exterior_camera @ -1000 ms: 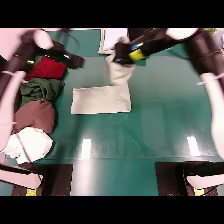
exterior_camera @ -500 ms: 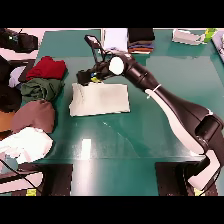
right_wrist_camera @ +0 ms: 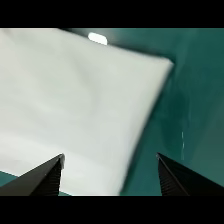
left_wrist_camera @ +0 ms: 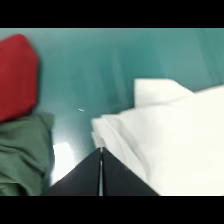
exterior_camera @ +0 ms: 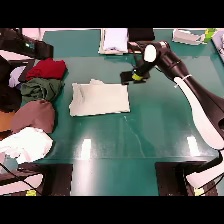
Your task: Fold the shirts.
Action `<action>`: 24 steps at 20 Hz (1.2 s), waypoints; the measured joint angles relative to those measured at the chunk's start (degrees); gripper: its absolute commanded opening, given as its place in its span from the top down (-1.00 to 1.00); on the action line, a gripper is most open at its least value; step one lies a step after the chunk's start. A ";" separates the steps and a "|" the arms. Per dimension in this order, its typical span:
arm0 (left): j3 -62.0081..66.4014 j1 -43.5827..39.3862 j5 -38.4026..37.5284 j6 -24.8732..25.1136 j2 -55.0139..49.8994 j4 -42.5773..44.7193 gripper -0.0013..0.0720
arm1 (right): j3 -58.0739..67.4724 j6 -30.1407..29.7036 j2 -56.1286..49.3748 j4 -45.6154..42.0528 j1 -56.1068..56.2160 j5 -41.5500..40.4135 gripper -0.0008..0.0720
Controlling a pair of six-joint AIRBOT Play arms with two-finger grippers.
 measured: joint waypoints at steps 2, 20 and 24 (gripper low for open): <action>-1.46 -0.79 0.46 0.17 0.02 0.02 0.91 | -4.85 1.79 0.07 2.45 -2.27 -0.46 -0.85; -3.34 -3.63 -0.92 0.42 0.02 0.11 0.91 | 0.57 3.34 -9.01 10.45 -3.08 -5.81 0.93; -3.34 -7.61 -0.92 0.68 0.02 0.22 0.91 | -1.97 2.75 0.44 0.20 -11.54 -1.46 0.93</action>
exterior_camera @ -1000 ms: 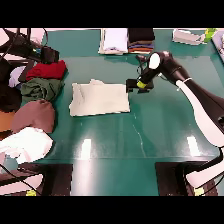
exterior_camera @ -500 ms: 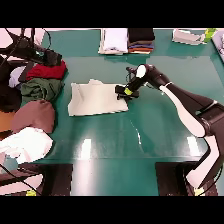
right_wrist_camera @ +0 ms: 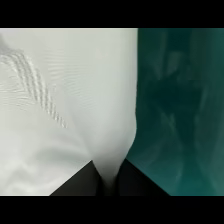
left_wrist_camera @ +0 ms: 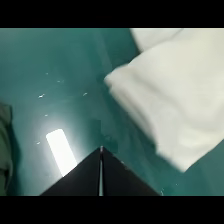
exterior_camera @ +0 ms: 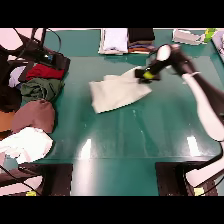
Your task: Fold the shirts.
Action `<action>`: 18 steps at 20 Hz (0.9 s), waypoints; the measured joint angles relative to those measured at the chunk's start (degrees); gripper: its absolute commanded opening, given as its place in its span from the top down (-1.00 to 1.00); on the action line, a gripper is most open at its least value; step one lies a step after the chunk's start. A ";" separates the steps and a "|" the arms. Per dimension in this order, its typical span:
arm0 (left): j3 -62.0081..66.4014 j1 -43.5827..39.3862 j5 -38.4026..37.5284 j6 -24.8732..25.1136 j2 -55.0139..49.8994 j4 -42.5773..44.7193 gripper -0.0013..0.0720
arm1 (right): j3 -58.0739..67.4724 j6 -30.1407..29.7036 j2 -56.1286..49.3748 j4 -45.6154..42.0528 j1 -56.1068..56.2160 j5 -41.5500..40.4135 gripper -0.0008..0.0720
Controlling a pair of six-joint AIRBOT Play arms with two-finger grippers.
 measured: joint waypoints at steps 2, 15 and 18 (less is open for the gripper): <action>0.00 -1.36 0.02 0.09 0.00 0.09 0.91 | -3.69 -0.96 6.03 -2.95 -6.80 0.98 0.93; 0.00 -2.89 0.39 -1.79 0.00 -0.15 0.91 | -33.16 -4.74 32.17 -6.84 -60.26 -2.97 0.93; 0.00 -2.89 0.46 -1.84 0.00 -0.17 0.91 | -39.26 -4.79 34.82 -6.71 -63.10 -3.43 0.93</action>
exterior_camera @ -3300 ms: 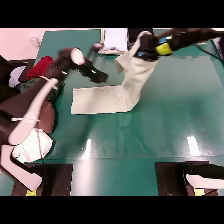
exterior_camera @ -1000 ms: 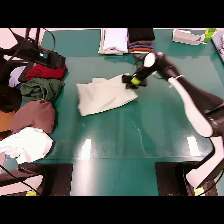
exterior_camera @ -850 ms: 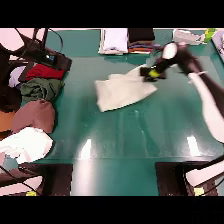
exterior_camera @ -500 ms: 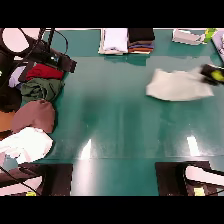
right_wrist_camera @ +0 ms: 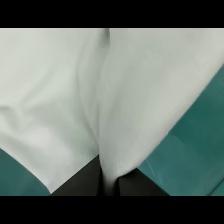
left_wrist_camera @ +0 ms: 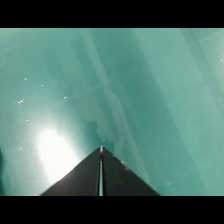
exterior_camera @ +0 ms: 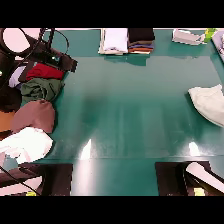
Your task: Fold the shirts.
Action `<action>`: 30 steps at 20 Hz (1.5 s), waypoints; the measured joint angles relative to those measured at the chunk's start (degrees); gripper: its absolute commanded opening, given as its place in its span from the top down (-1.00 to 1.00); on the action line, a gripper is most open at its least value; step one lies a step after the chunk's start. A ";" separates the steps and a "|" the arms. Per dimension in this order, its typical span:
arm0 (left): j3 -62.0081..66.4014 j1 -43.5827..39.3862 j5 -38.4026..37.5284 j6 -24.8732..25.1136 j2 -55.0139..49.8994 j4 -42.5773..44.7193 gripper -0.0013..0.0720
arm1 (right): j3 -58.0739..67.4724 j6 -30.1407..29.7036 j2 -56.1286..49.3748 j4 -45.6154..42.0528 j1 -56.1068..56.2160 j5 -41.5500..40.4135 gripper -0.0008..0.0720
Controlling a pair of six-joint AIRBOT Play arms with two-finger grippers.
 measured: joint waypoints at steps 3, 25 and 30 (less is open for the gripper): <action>0.00 0.00 0.00 0.00 0.00 -0.02 0.90 | -4.37 0.00 1.64 0.13 1.03 -0.35 0.22; 0.00 0.00 1.49 0.22 0.00 0.17 0.90 | 0.79 -4.61 5.75 17.29 45.59 -2.89 0.26; 0.00 0.00 1.77 0.42 0.00 0.15 0.90 | 0.70 -4.66 2.89 17.77 55.98 -4.87 0.92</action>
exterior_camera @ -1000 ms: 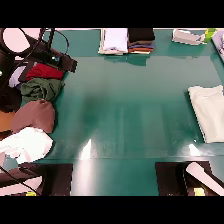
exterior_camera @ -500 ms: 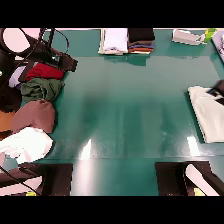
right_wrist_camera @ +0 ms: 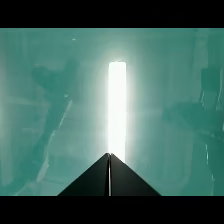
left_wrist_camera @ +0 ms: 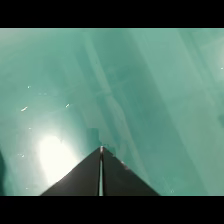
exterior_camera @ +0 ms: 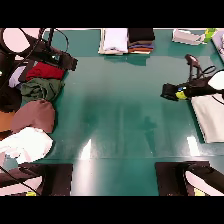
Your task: Fold the shirts.
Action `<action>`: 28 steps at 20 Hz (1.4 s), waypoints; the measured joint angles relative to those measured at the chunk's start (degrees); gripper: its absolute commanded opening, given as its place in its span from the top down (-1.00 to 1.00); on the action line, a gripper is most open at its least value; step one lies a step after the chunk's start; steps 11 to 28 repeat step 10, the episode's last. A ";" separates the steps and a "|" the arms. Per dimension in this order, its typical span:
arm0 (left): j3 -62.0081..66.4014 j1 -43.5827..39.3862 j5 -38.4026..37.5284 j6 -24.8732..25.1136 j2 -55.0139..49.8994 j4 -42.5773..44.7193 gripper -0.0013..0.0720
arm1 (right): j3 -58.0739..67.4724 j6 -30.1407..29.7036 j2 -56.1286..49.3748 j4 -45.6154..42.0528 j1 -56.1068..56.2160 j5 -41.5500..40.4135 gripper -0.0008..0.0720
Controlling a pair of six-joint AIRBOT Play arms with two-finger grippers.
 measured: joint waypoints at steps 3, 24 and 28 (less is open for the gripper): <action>0.00 0.00 0.13 0.04 0.00 -0.09 0.90 | -0.02 -0.02 -0.66 0.04 1.97 -0.35 0.92; 0.00 0.00 0.17 0.04 0.00 -0.15 0.90 | 0.00 0.00 -1.01 0.17 3.08 -0.59 0.92; 0.00 0.00 0.17 0.04 0.00 -0.15 0.90 | 0.00 0.00 -1.01 0.17 3.08 -0.59 0.92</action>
